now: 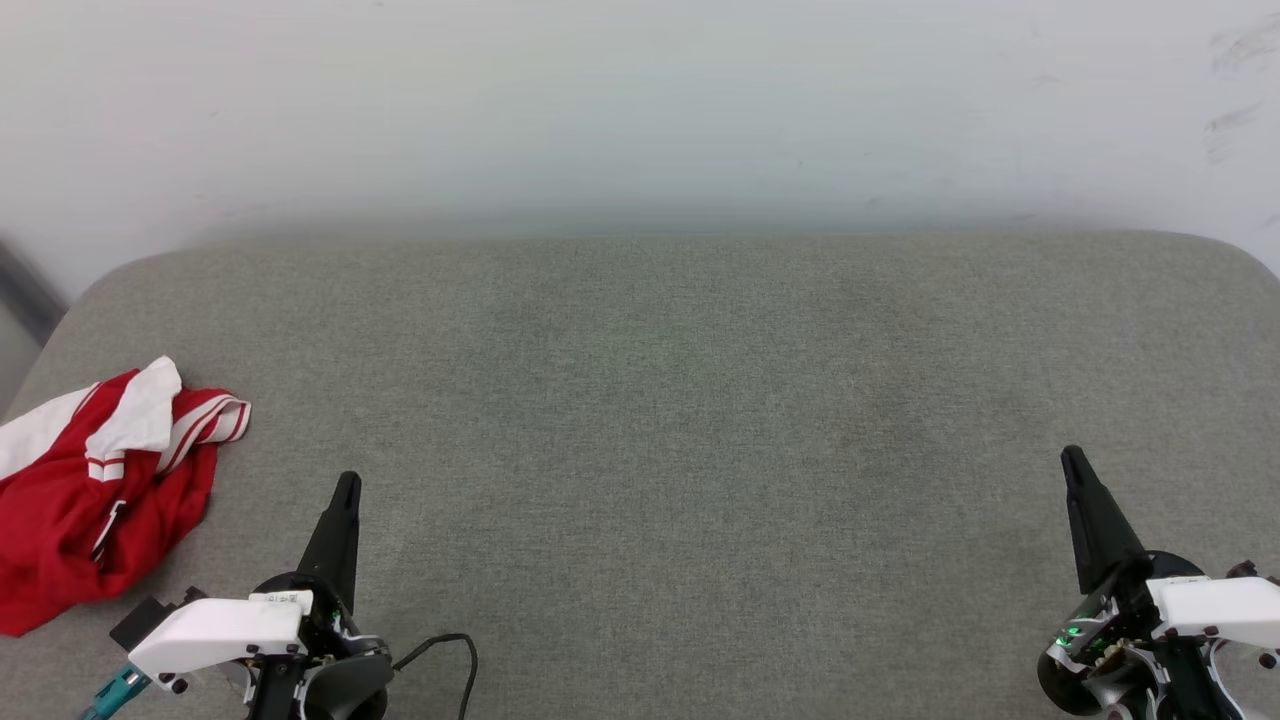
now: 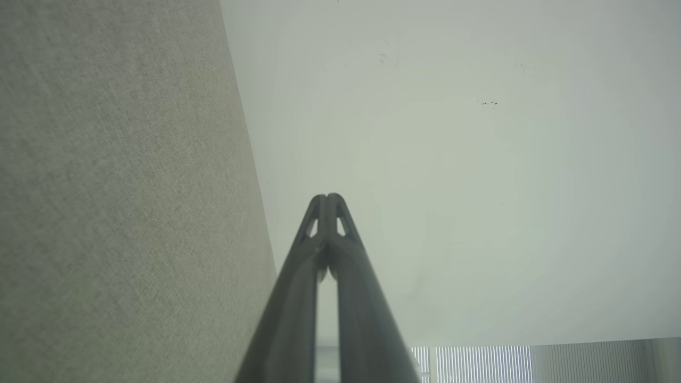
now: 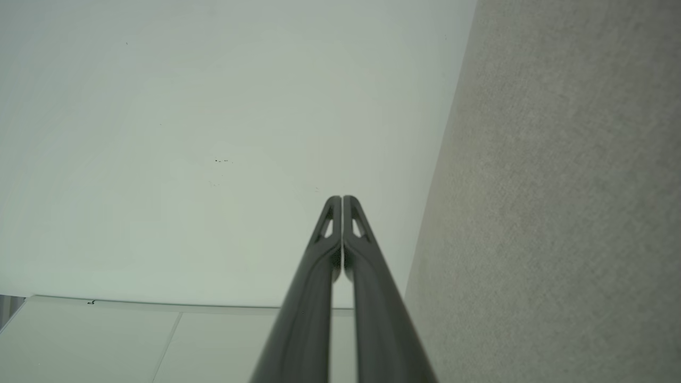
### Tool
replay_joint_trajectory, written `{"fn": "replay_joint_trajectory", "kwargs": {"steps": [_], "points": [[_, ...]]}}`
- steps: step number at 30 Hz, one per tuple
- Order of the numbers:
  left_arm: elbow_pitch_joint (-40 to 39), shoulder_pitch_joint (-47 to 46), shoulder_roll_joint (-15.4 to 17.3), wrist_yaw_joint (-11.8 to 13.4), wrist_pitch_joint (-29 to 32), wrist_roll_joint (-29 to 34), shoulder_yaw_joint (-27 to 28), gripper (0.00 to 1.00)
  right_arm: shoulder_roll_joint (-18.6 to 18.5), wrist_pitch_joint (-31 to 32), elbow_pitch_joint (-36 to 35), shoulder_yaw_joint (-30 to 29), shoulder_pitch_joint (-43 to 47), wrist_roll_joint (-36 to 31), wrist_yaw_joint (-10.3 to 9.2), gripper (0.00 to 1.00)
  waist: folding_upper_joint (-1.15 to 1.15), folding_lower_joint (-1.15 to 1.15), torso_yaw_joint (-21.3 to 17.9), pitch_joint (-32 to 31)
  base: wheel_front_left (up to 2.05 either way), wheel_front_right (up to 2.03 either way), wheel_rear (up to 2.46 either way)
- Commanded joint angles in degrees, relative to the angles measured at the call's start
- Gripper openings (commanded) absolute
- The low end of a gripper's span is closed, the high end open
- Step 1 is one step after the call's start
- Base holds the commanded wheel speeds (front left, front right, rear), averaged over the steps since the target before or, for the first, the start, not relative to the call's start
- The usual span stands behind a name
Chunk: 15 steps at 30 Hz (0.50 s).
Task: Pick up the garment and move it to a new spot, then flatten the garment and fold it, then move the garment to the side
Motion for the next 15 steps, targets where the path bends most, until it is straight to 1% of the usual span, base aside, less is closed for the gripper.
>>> {"fn": "replay_joint_trajectory", "kwargs": {"steps": [1, 15], "points": [[-0.06, -0.4, 0.05, -0.25, -0.02, 0.01, 0.14, 0.0, 0.18, -0.01, 0.02, 0.04, -0.59, 0.2, -0.02, 0.0, 0.0, 0.0, 0.0, 0.0, 0.0, 0.0, 0.0], [-0.06, -0.4, 0.05, -0.25, -0.02, 0.01, 0.14, 0.0, 0.18, -0.01, 0.02, 0.04, -0.59, 0.2, -0.02, 0.0, 0.0, 0.0, 0.0, 0.0, 0.0, 0.0, 0.0]]}}
